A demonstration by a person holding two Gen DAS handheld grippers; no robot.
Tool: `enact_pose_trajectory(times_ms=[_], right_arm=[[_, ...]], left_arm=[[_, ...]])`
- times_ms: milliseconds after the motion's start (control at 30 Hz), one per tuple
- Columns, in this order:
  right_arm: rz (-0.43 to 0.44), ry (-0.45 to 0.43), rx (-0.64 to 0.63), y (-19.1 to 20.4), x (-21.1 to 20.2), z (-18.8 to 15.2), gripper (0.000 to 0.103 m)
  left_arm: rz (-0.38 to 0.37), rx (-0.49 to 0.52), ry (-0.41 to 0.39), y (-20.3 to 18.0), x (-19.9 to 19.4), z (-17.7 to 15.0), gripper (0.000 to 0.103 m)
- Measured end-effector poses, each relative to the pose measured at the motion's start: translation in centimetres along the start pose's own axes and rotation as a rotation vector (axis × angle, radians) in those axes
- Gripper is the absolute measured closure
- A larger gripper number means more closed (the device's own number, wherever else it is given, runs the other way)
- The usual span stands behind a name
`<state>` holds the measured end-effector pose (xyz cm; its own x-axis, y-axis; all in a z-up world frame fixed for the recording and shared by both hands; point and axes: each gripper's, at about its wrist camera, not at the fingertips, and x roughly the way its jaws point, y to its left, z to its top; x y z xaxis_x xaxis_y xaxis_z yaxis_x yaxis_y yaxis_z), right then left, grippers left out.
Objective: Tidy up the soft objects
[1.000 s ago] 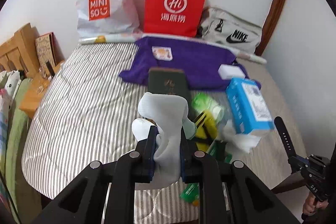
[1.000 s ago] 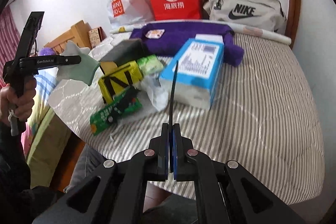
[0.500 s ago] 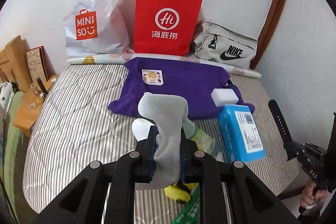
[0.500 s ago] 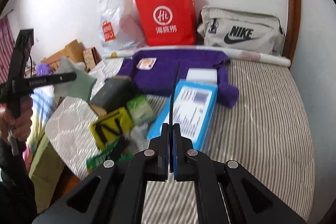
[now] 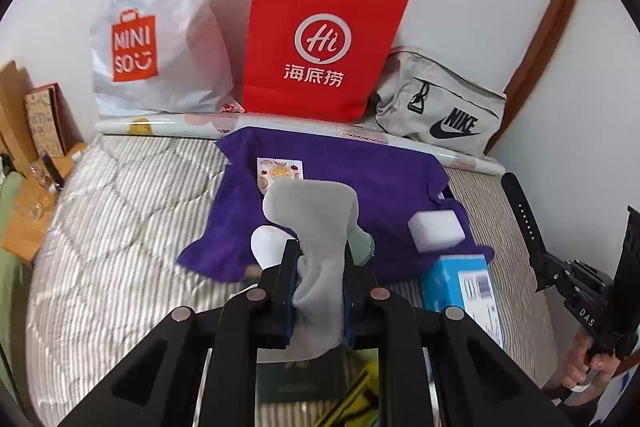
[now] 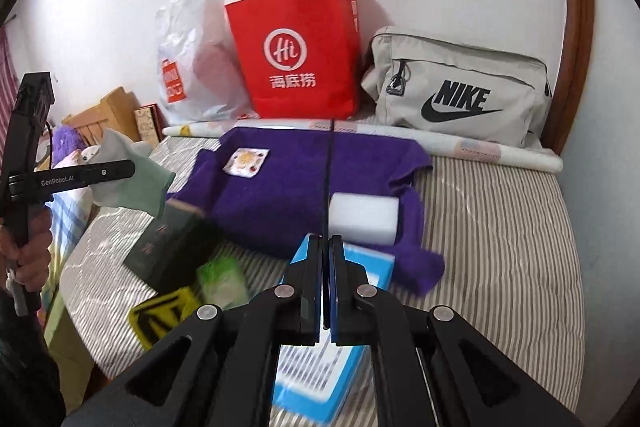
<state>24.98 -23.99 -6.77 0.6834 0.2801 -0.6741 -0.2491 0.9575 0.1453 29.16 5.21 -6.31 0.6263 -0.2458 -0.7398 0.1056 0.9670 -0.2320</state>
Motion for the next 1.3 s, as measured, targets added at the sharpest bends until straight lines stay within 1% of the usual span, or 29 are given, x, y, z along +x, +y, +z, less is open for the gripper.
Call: enact_pose_trajectory(times_ms=[67, 167, 333, 600, 667, 767, 900, 1167, 1300], right_arm=[[-0.002, 0.002, 0.005, -0.4, 0.9, 0.7, 0.1], [-0.013, 0.012, 0.009, -1.2, 2.5, 1.6, 0.1], [-0.03, 0.038, 0.012, -2.4, 5.5, 2.8, 0.1], [-0.028, 0.086, 0.01, -3.5, 10.1, 4.3, 0.1], [-0.023, 0.1, 0.009, -3.6, 11.2, 4.6, 0.1], [-0.029, 0.123, -0.003, -3.7, 12.7, 4.9, 0.1], [-0.04, 0.151, -0.007, -4.0, 14.4, 5.2, 0.1], [-0.044, 0.217, 0.009, -4.8, 17.1, 5.2, 0.1], [-0.05, 0.235, 0.009, -4.8, 17.8, 5.1, 0.1]], left_arm=[[-0.015, -0.015, 0.017, 0.2, 1.4, 0.8, 0.086], [0.007, -0.012, 0.025, 0.1, 3.2, 1.8, 0.086], [-0.043, -0.03, 0.056, 0.2, 5.9, 3.3, 0.086], [-0.064, -0.066, 0.131, 1.4, 9.8, 4.0, 0.086], [-0.053, -0.069, 0.145, 1.7, 10.7, 4.1, 0.086], [-0.015, -0.058, 0.165, 1.9, 12.1, 4.1, 0.086], [-0.016, -0.046, 0.185, 2.1, 13.3, 4.2, 0.086], [0.028, -0.034, 0.222, 2.4, 15.8, 4.3, 0.085], [0.035, -0.023, 0.235, 2.4, 16.7, 4.3, 0.085]])
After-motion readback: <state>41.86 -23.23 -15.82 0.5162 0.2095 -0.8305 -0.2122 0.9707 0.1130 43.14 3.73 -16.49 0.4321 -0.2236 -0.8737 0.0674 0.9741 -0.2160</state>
